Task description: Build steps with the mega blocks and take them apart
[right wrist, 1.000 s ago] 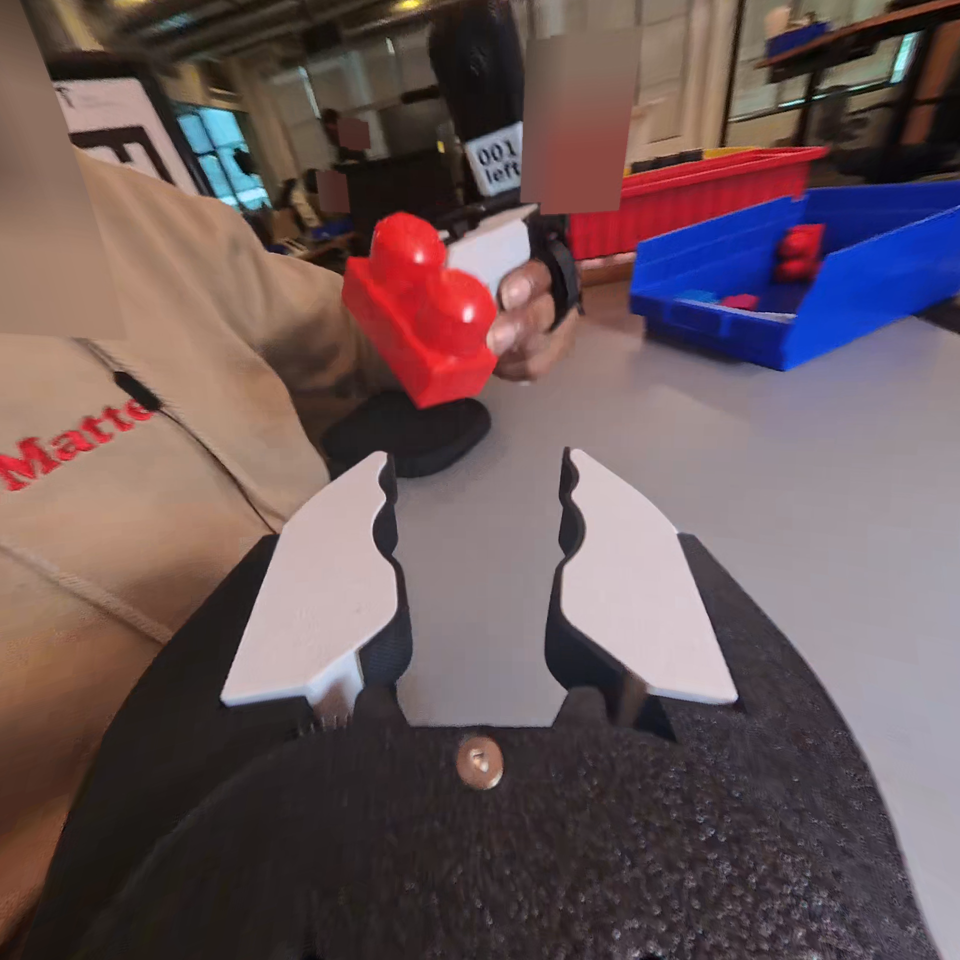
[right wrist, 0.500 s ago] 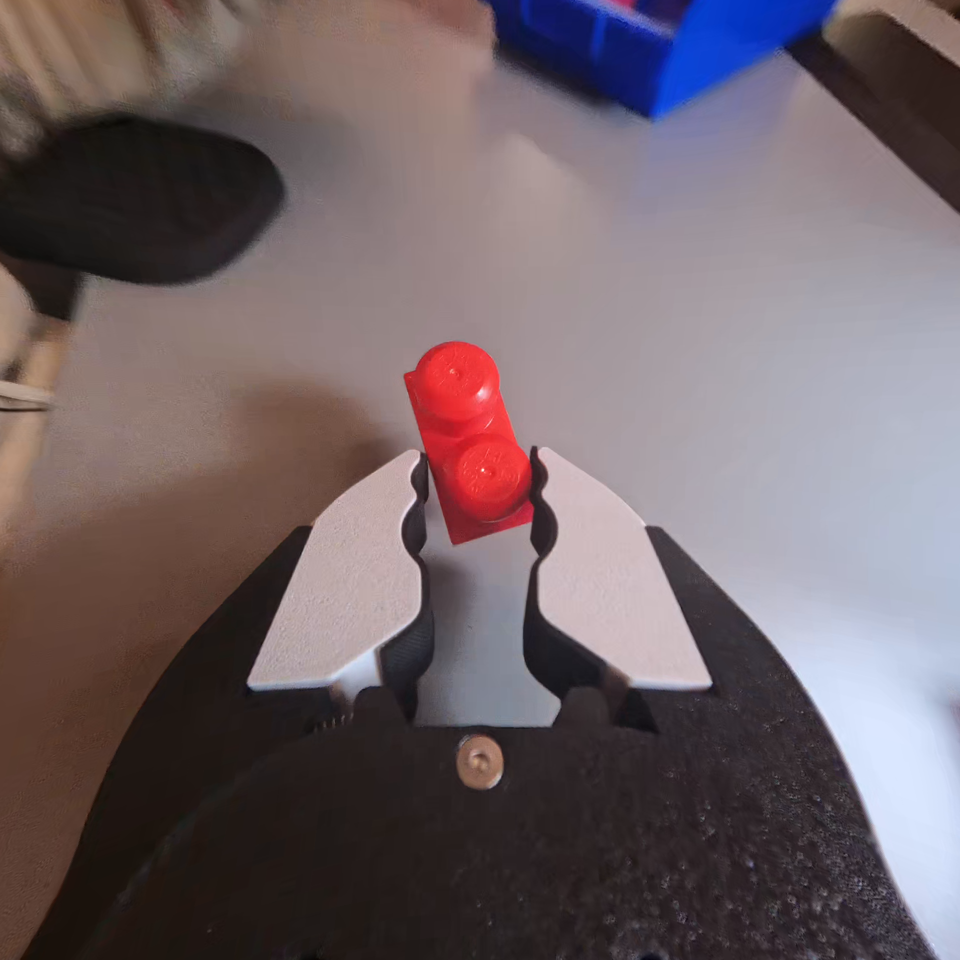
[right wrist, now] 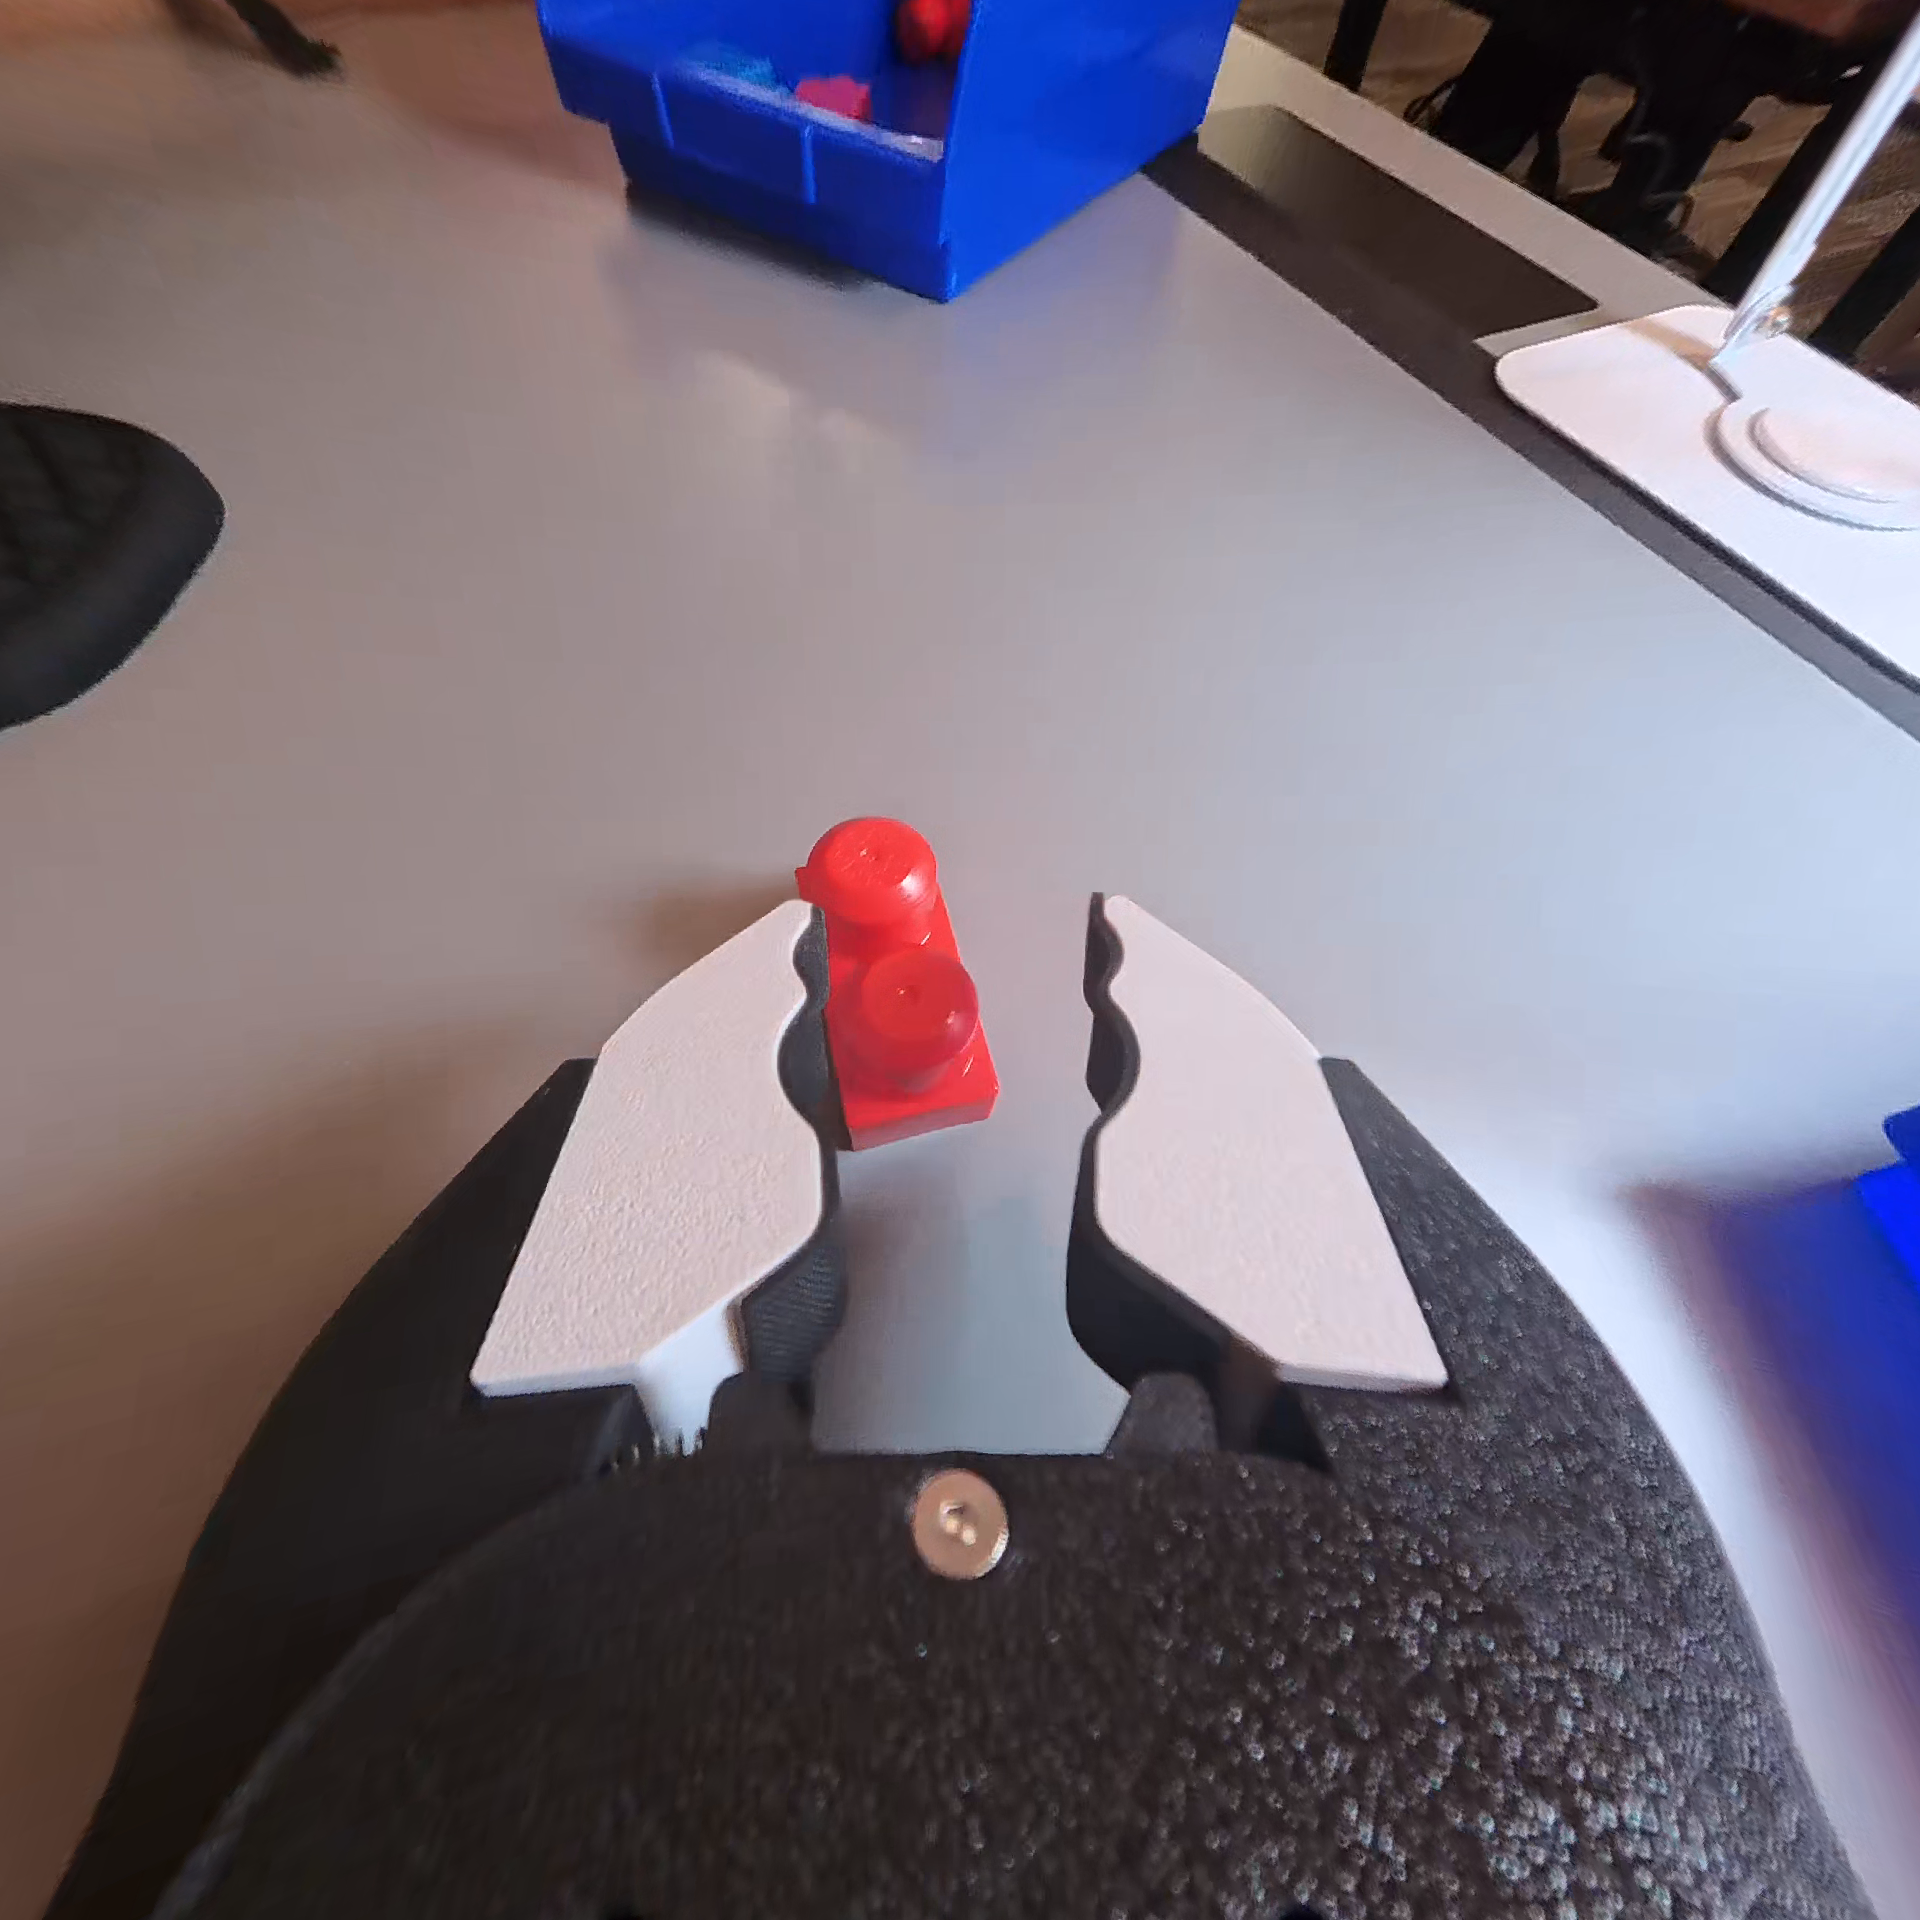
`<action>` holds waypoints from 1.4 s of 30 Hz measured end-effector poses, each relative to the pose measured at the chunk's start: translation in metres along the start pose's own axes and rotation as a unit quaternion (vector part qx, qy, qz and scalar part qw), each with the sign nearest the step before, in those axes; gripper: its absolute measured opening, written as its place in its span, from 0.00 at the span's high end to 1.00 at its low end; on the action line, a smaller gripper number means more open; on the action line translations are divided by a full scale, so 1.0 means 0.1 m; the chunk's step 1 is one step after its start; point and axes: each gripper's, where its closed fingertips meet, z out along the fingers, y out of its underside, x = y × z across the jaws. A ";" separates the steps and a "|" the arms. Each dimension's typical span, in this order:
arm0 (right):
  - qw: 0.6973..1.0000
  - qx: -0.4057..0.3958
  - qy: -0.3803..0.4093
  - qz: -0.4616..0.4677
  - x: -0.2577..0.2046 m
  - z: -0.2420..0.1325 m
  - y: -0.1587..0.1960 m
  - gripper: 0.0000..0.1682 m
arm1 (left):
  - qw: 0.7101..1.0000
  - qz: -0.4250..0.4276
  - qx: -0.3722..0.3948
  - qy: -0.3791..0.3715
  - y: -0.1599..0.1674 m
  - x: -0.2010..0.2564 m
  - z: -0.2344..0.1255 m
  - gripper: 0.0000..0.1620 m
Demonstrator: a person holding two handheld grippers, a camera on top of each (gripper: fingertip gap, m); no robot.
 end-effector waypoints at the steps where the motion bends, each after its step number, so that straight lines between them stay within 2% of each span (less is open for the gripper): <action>1: 1.000 0.004 0.000 0.004 0.01 -0.01 -0.01 0.72 | 0.998 -0.009 -0.054 -0.008 0.13 -0.06 0.13 0.65; 4: 1.000 0.004 -0.003 0.009 0.00 -0.02 0.00 0.72 | 0.986 -0.034 -0.162 -0.036 0.41 -0.24 0.39 0.61; 7: 1.000 -0.003 -0.009 0.003 -0.03 0.00 0.03 0.73 | 0.972 -0.063 -0.224 -0.033 0.57 -0.28 0.52 0.57; 11: 1.000 -0.010 -0.015 -0.005 -0.06 0.01 0.05 0.73 | 0.968 -0.092 -0.232 0.010 0.52 -0.16 0.58 0.66; 13: 1.000 -0.010 -0.016 -0.007 -0.06 0.00 0.05 0.73 | 0.969 -0.091 -0.227 0.045 0.49 -0.03 0.63 0.66; 14: 1.000 -0.009 -0.016 -0.007 -0.06 -0.01 0.05 0.73 | 0.969 -0.089 -0.222 0.055 0.46 0.01 0.65 0.69; 19: 1.000 -0.006 -0.016 -0.002 -0.05 -0.03 0.04 0.74 | 0.972 -0.092 -0.198 0.081 0.38 0.13 0.73 0.66; 24: 1.000 -0.008 -0.014 -0.006 -0.06 -0.03 0.04 0.74 | 0.976 -0.081 -0.191 0.072 0.35 0.14 0.74 0.68; 27: 1.000 -0.008 -0.011 -0.007 -0.06 -0.03 0.04 0.74 | 0.983 -0.066 -0.168 0.039 0.29 0.02 0.72 0.79; 30: 1.000 -0.007 -0.010 -0.007 -0.06 -0.04 0.03 0.75 | 0.980 -0.057 -0.191 0.011 0.41 -0.11 0.71 0.78; 32: 1.000 -0.006 -0.010 -0.008 -0.06 -0.04 0.02 0.75 | 0.977 -0.038 -0.208 0.001 0.50 -0.12 0.73 0.73; 35: 1.000 -0.007 -0.011 -0.006 -0.06 -0.03 0.03 0.75 | 0.978 0.008 -0.205 -0.047 0.51 -0.22 0.77 0.77; 38: 1.000 -0.002 -0.006 -0.005 -0.05 -0.05 0.01 0.76 | 0.987 0.049 -0.135 -0.069 0.24 -0.24 0.68 0.77; 40: 1.000 0.014 -0.011 -0.003 -0.07 -0.07 -0.04 0.77 | 0.995 0.091 -0.026 -0.040 -0.13 -0.03 0.50 0.77; 42: 0.999 0.035 -0.022 0.001 -0.10 -0.11 -0.12 0.77 | 0.985 0.143 0.092 0.017 -0.44 0.40 0.23 0.77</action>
